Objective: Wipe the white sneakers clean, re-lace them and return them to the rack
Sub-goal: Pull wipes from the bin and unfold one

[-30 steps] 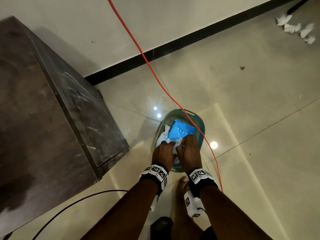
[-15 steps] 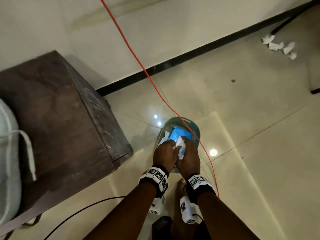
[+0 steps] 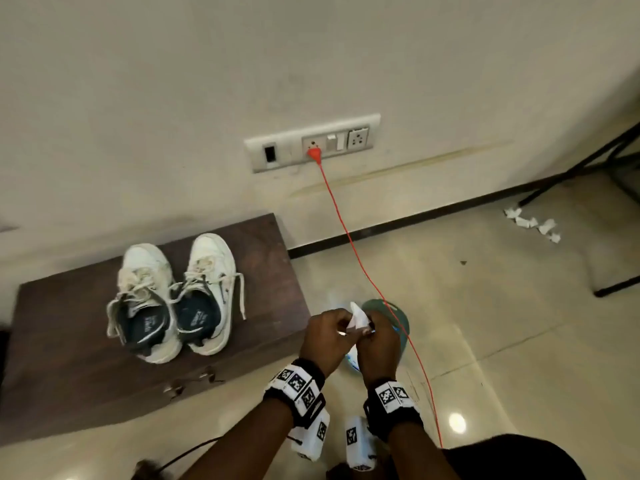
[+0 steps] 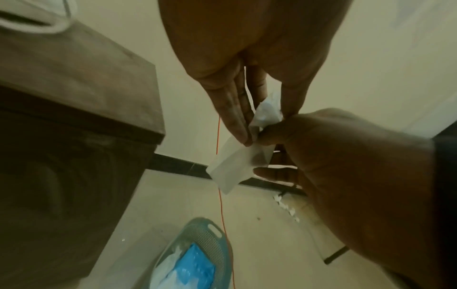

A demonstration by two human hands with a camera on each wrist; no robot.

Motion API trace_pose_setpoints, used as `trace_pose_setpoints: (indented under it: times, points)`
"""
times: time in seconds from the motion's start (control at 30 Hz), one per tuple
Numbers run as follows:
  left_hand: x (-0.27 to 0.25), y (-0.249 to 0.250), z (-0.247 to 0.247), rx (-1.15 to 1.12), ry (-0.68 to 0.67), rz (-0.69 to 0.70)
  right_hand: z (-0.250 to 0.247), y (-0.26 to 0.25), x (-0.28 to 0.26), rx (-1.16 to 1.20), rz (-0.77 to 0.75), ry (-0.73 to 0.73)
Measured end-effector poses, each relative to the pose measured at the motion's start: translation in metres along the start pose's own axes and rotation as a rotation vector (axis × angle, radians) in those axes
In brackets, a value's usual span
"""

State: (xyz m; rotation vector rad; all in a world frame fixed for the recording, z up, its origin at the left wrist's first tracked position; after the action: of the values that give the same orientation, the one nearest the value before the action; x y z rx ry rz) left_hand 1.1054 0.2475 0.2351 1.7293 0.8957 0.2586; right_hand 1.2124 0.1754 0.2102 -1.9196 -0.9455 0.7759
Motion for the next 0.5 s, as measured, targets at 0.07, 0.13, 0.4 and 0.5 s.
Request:
trace_pose_setpoints:
  times: [0.07,0.13,0.4,0.5]
  points:
    - [-0.035,0.018,-0.028,-0.026,0.048,0.026,0.005,-0.038,-0.022,0.049,-0.058,-0.02]
    - [-0.074,0.034,-0.055,-0.059,0.093,0.044,0.011,-0.072,-0.047,0.074,-0.133,-0.058]
    - [-0.202,0.064,-0.128,-0.069,0.343,0.115,0.043,-0.184,-0.132,0.208,-0.384,-0.261]
    - [-0.235,0.064,-0.151,-0.134,0.415,0.1,0.05,-0.214,-0.152,0.32,-0.403,-0.345]
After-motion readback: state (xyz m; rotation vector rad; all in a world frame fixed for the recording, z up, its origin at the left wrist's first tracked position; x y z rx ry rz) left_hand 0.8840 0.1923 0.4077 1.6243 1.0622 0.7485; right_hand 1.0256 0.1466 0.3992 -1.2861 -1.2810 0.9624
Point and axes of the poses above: each hand's wrist, its own x-axis towards the middle knuckle, its own z-axis out of the palm, y = z × x, the point moved 3 cm from there along x, towards the middle knuckle, and after that the axes turned 14 degrees about -y, right-handed, at the moved point
